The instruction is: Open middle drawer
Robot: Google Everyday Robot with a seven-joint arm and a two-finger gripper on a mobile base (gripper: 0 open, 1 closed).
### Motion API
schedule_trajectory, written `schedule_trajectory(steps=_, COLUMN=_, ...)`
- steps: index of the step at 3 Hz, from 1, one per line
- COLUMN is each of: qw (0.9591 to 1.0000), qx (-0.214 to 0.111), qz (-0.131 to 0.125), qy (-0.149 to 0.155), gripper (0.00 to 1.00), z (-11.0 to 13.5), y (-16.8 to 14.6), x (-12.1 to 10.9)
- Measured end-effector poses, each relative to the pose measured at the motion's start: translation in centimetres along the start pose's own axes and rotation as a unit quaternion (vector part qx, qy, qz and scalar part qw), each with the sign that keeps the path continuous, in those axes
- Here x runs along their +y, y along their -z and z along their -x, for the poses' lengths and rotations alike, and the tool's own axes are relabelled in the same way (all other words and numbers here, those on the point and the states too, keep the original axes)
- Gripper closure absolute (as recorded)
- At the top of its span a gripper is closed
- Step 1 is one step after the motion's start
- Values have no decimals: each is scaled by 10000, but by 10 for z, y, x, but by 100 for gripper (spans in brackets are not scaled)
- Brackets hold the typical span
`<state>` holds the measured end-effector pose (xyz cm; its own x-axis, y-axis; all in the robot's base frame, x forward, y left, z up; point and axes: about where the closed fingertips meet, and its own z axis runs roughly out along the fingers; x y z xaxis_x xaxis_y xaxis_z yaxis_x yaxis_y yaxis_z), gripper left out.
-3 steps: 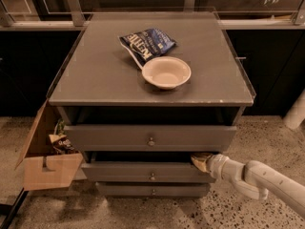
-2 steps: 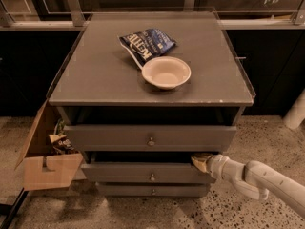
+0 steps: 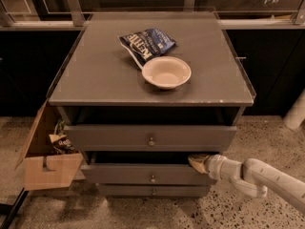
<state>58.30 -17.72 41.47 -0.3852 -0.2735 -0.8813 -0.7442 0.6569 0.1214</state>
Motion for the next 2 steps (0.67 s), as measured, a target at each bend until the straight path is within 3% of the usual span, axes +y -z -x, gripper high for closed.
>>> schedule_trajectory(steps=2, qw=9997, qx=135, qz=133, qy=-131, gripper=100, z=-6, y=3, x=7)
